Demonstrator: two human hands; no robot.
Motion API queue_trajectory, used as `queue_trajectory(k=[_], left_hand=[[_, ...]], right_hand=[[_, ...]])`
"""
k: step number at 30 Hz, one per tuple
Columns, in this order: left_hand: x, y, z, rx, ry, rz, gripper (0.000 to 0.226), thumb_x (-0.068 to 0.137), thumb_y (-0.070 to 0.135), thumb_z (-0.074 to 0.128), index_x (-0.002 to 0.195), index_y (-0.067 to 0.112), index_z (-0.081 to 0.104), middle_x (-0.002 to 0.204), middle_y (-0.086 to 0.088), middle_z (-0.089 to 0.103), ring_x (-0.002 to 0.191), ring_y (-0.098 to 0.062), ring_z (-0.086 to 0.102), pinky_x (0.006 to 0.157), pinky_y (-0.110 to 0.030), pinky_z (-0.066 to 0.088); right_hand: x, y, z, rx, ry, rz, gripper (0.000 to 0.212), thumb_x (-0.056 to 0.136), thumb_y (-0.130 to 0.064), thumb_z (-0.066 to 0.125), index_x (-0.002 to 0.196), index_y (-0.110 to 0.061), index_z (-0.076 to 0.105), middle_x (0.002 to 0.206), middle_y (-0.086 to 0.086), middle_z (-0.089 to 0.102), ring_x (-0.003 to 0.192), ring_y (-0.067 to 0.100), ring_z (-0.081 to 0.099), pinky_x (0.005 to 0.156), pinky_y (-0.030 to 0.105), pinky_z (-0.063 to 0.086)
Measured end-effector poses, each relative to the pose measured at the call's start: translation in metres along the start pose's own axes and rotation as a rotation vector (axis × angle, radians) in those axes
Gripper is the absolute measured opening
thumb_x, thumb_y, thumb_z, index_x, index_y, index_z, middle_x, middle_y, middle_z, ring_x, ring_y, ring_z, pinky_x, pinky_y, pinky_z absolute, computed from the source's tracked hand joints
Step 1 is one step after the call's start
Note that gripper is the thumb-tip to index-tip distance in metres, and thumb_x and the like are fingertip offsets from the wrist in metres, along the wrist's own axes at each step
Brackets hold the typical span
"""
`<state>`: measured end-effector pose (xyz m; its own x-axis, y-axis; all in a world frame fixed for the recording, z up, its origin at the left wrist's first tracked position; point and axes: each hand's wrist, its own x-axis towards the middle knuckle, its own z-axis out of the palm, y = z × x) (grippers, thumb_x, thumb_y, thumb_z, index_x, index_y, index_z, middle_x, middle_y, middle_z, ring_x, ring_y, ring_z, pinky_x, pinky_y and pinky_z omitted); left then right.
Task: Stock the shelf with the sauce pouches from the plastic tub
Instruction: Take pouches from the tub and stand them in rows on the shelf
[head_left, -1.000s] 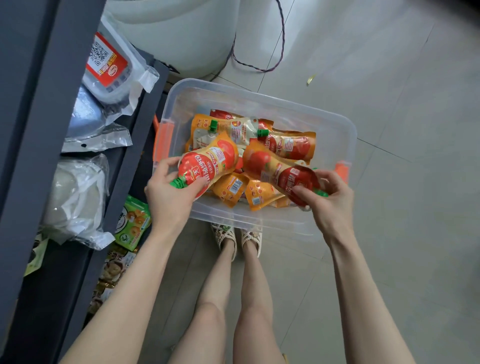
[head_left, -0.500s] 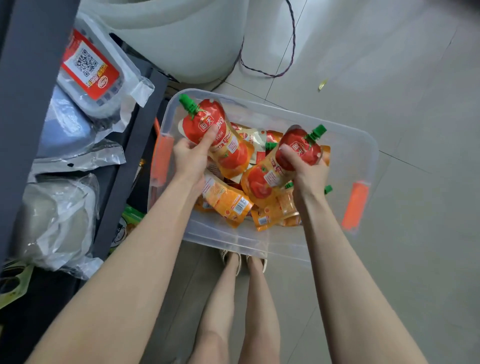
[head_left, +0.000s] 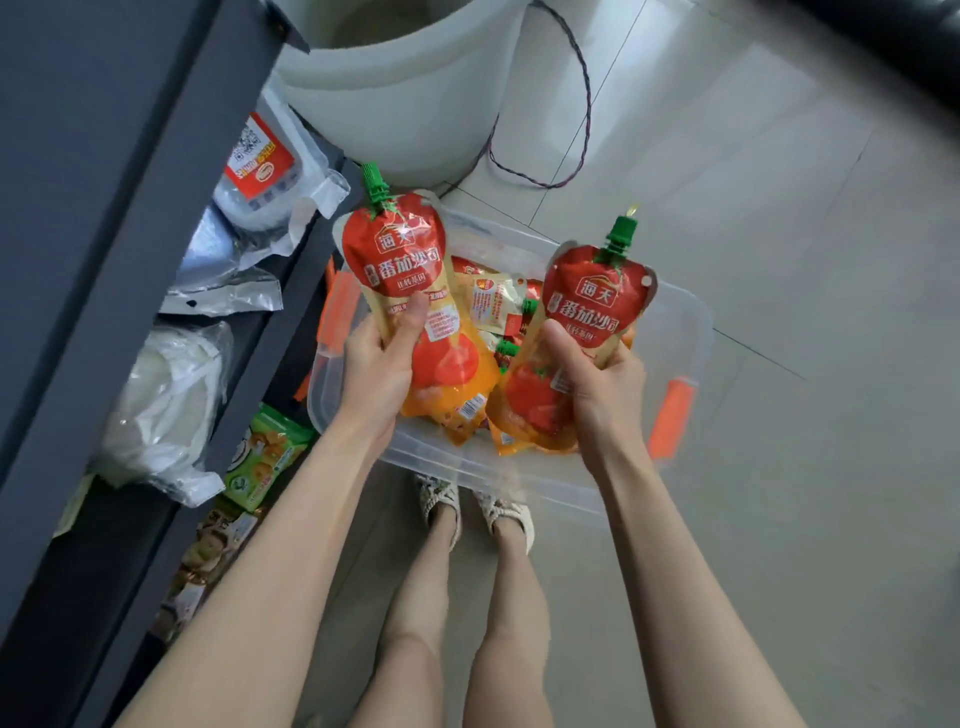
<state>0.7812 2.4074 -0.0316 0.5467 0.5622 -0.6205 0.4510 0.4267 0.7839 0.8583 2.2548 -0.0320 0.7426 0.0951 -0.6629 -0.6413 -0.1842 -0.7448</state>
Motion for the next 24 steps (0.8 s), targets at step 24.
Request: queue_trajectory(k=[24], left_hand=[[-0.465, 0.086, -0.153, -0.309, 0.918, 0.391, 0.023, 0.075, 0.046, 0.057, 0.088, 0.027, 0.061, 0.080, 0.014, 0.072, 0.077, -0.004, 0.069, 0.063, -0.019, 0.053]], right_hand=[[-0.406, -0.134, 0.058, -0.496, -1.167, -0.373, 0.020, 0.085, -0.030, 0.066, 0.097, -0.015, 0.063, 0.084, 0.002, 0.070, 0.079, 0.016, 0.070, 0.066, 0.022, 0.056]])
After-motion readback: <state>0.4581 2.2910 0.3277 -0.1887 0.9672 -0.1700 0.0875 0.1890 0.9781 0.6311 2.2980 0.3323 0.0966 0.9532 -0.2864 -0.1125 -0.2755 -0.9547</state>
